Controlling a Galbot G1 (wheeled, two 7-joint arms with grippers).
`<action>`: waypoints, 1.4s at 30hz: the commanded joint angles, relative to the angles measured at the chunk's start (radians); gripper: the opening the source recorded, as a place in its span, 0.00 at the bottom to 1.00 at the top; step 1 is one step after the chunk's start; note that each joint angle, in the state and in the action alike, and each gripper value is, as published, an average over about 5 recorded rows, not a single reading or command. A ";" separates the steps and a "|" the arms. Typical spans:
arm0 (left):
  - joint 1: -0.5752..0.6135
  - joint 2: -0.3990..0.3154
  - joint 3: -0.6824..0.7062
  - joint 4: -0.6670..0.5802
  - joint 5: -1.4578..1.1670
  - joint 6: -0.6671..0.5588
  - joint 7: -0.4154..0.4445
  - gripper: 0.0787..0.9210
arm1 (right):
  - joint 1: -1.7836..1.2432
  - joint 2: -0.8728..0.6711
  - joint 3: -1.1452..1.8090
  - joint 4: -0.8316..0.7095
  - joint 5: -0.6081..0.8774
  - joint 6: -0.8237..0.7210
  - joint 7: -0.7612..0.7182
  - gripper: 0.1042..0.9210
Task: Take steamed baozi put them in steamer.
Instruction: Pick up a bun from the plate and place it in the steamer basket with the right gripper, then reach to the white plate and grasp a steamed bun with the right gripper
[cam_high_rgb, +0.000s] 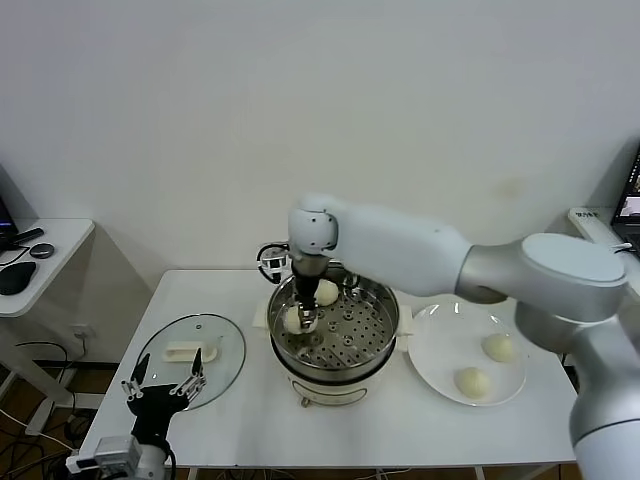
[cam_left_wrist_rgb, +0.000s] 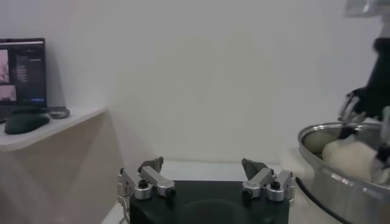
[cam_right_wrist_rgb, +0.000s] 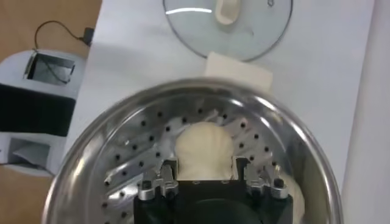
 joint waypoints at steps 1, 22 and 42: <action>-0.003 0.000 0.000 0.003 -0.002 0.001 0.001 0.88 | -0.057 0.072 0.016 -0.065 -0.033 -0.010 0.030 0.58; -0.006 -0.016 0.019 -0.001 -0.001 0.008 0.005 0.88 | 0.125 -0.418 0.166 0.334 -0.039 0.023 -0.056 0.88; 0.012 -0.009 0.012 0.016 -0.043 0.024 0.019 0.88 | -0.481 -1.011 0.612 0.400 -0.395 0.449 -0.175 0.88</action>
